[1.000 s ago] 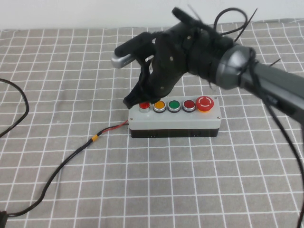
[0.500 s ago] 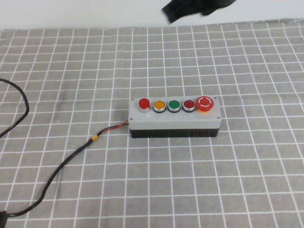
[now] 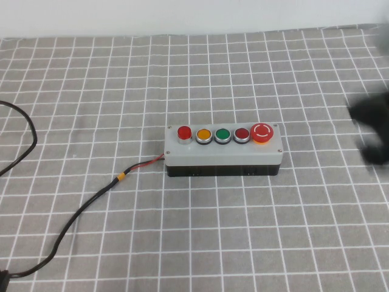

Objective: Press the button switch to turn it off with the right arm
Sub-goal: 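Press the lit red button on the button box to turn it off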

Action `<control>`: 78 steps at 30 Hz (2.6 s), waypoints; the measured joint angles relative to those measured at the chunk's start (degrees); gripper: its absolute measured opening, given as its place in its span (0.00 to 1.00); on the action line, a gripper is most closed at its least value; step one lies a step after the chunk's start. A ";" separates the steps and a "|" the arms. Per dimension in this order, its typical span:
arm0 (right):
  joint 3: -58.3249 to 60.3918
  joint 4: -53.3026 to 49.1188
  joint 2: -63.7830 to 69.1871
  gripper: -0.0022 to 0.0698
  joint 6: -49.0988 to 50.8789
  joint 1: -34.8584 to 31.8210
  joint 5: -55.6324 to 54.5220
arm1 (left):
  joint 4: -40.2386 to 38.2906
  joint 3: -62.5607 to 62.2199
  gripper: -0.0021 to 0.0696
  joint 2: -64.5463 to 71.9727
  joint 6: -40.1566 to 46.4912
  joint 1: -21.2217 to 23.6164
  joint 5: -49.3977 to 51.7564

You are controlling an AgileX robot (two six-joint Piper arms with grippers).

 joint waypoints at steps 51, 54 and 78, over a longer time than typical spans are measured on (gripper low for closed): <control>68.43 5.47 -60.17 0.01 0.91 -35.16 -31.46 | 0.00 0.00 0.02 0.00 0.00 0.00 0.10; 68.60 5.47 -60.17 0.01 0.91 -36.21 -30.54 | 0.00 0.00 0.02 0.00 0.00 0.00 0.10; 68.60 4.42 -60.17 0.01 0.91 -43.05 -27.81 | 0.00 0.00 0.02 0.00 0.00 0.00 0.21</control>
